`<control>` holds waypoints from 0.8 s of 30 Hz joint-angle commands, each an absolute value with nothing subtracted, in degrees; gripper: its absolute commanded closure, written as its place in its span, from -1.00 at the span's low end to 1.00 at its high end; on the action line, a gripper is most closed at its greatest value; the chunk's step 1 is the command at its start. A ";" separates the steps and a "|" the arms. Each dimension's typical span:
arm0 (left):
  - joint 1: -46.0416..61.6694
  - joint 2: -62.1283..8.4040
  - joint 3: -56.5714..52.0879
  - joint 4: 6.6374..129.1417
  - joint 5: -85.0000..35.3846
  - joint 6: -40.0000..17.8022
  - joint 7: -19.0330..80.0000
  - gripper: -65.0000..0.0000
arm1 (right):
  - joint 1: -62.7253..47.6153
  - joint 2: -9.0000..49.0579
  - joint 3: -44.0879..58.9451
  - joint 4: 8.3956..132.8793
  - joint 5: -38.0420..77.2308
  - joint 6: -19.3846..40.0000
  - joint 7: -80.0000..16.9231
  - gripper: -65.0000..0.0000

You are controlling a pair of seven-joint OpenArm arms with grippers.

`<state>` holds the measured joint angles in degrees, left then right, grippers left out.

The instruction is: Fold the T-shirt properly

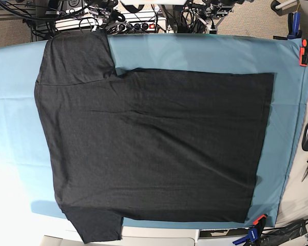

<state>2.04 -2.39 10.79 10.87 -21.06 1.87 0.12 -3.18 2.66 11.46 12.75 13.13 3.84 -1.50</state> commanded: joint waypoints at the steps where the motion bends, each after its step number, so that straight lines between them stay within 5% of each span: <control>1: 2.04 -2.42 10.72 11.16 -20.97 1.74 0.16 1.00 | -3.16 2.85 11.31 13.06 12.78 3.60 -1.13 1.00; 24: 2.07 -2.44 10.70 11.16 -20.97 1.69 0.16 1.00 | -3.16 2.85 11.31 13.06 11.94 3.60 -1.13 1.00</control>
